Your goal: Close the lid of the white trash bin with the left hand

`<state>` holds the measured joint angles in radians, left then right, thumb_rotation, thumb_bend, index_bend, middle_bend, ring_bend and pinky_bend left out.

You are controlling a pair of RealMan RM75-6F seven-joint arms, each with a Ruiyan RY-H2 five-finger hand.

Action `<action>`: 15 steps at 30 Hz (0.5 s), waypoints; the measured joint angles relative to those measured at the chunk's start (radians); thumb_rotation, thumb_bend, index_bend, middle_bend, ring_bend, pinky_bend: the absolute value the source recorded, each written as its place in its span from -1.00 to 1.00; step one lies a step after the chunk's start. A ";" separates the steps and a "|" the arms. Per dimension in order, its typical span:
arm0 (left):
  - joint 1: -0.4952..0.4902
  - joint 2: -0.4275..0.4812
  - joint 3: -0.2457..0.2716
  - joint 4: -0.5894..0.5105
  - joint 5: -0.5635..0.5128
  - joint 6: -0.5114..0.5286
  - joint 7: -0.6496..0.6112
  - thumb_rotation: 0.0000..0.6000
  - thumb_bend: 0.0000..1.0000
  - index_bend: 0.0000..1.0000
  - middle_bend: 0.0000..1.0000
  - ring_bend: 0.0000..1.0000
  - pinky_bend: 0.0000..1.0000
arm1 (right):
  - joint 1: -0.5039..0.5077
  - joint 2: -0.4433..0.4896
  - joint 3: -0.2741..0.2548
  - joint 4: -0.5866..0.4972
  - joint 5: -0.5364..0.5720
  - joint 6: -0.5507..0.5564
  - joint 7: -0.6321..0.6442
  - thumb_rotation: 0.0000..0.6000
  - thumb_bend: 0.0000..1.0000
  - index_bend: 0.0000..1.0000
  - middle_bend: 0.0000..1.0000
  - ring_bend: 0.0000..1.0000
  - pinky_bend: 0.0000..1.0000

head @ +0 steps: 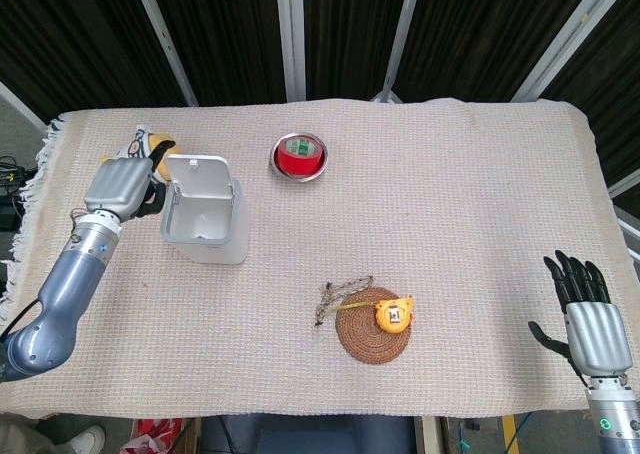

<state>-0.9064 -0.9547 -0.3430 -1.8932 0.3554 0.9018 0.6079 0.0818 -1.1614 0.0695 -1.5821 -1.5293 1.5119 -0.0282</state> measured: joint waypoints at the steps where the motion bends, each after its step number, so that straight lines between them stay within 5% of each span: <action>1: -0.010 -0.004 0.003 0.001 -0.017 -0.002 0.002 1.00 0.30 -0.72 1.00 0.92 0.90 | 0.000 0.000 0.000 -0.001 -0.001 0.001 0.000 1.00 -0.53 -1.00 -1.00 -1.00 -1.00; 15: -0.081 0.036 0.037 -0.072 -0.082 -0.011 -0.026 1.00 0.32 -0.56 1.00 0.92 0.91 | -0.004 0.001 -0.004 -0.001 -0.006 0.004 -0.002 1.00 -0.52 -1.00 -1.00 -1.00 -1.00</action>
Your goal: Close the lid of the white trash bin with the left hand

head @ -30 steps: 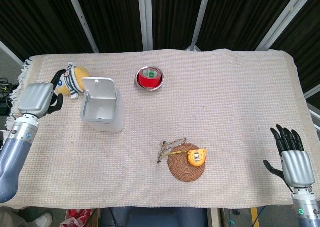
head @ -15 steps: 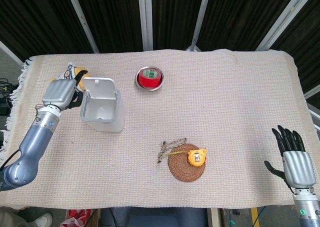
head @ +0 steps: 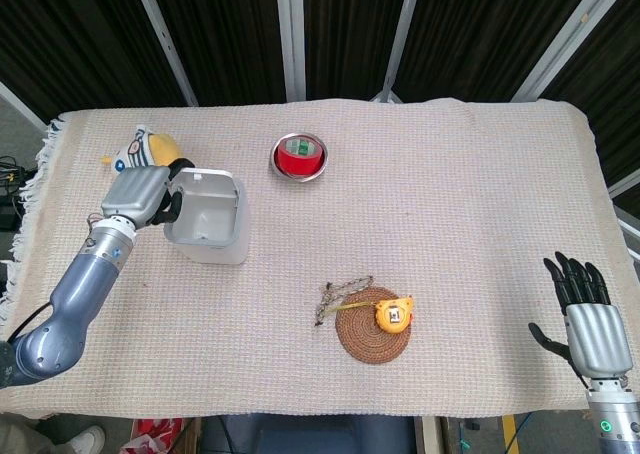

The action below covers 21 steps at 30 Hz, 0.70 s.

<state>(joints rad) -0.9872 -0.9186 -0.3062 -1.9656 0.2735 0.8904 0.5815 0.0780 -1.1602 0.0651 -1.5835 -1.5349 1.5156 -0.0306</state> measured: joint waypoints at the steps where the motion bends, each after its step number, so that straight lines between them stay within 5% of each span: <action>1: -0.001 0.006 0.002 -0.009 0.000 -0.006 -0.009 1.00 0.32 -0.56 1.00 0.92 0.91 | 0.000 0.000 0.000 -0.001 -0.001 0.001 -0.001 1.00 -0.52 -1.00 -1.00 -1.00 -1.00; 21: 0.005 0.151 0.106 -0.137 0.063 -0.150 -0.120 1.00 0.32 -0.54 1.00 0.92 0.91 | -0.004 0.002 -0.003 -0.008 -0.004 0.003 0.002 1.00 -0.53 -1.00 -1.00 -1.00 -1.00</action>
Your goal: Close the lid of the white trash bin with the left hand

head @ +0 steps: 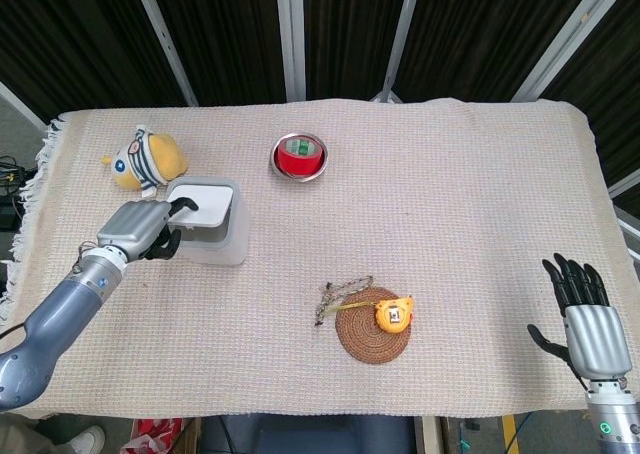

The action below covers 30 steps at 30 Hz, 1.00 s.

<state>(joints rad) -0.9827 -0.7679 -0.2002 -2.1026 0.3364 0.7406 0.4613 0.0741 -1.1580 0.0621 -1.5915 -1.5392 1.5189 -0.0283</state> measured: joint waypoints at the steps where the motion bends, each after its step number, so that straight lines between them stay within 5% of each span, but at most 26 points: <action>1: 0.001 0.001 0.005 -0.001 0.007 -0.001 -0.006 1.00 0.32 -0.54 1.00 0.92 0.91 | 0.000 0.000 0.000 0.000 -0.001 0.001 0.000 1.00 -0.53 -1.00 -1.00 -1.00 -1.00; 30: -0.040 -0.069 0.136 0.004 0.054 0.045 -0.003 1.00 0.32 -0.54 1.00 0.92 0.91 | -0.003 0.004 0.000 -0.010 0.003 -0.002 0.011 1.00 -0.53 -1.00 -1.00 -1.00 -1.00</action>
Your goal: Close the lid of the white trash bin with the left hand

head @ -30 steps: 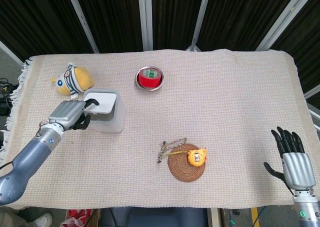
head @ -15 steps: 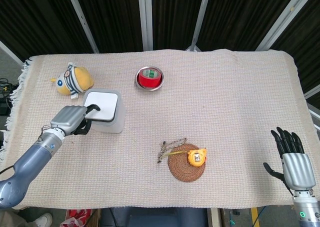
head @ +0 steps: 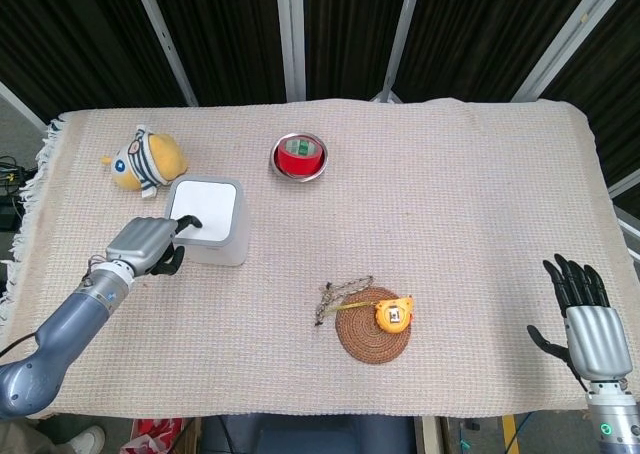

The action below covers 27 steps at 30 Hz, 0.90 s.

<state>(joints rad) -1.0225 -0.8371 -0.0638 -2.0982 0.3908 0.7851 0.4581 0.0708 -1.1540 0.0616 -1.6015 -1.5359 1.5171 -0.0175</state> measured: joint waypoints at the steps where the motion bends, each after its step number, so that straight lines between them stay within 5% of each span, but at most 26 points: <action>1: -0.003 -0.001 0.004 0.001 -0.002 0.001 0.001 1.00 0.32 -0.54 1.00 0.92 0.91 | 0.000 0.000 0.000 0.000 0.000 0.000 0.000 1.00 -0.52 -1.00 -1.00 -1.00 -1.00; 9: 0.010 0.006 -0.033 -0.012 0.053 0.041 -0.052 1.00 0.22 -0.69 0.93 0.78 0.82 | 0.000 0.000 -0.001 0.001 -0.003 0.001 -0.003 1.00 -0.53 -1.00 -1.00 -1.00 -1.00; 12: 0.030 0.024 -0.060 -0.031 0.108 0.075 -0.086 1.00 -0.07 -0.95 0.48 0.37 0.51 | 0.000 0.000 -0.001 0.001 -0.002 -0.001 -0.002 1.00 -0.53 -1.00 -1.00 -1.00 -1.00; 14: 0.056 0.038 -0.070 -0.048 0.162 0.108 -0.106 1.00 -0.29 -1.00 -0.13 -0.11 0.12 | 0.000 0.002 -0.001 0.002 -0.002 -0.001 -0.001 1.00 -0.53 -1.00 -1.00 -1.00 -1.00; 17: 0.117 0.049 -0.067 -0.075 0.265 0.178 -0.129 1.00 -0.51 -1.00 -0.71 -0.66 -0.34 | 0.000 0.003 -0.001 0.006 -0.002 -0.001 -0.002 1.00 -0.53 -1.00 -1.00 -1.00 -1.00; 20: 0.207 0.045 -0.034 -0.088 0.402 0.270 -0.140 1.00 -0.63 -1.00 -0.98 -0.95 -0.53 | -0.001 0.007 -0.002 0.008 0.005 -0.008 -0.009 1.00 -0.53 -1.00 -1.00 -1.00 -1.00; 27: 0.505 -0.078 0.113 0.035 0.792 0.566 -0.179 1.00 -0.80 -1.00 -1.00 -1.00 -0.96 | 0.001 0.018 -0.006 -0.004 0.013 -0.023 -0.029 1.00 -0.53 -1.00 -1.00 -1.00 -1.00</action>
<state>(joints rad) -0.5171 -0.9154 0.0492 -2.0637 1.1824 1.3509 0.2792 0.0714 -1.1360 0.0558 -1.6052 -1.5226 1.4937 -0.0463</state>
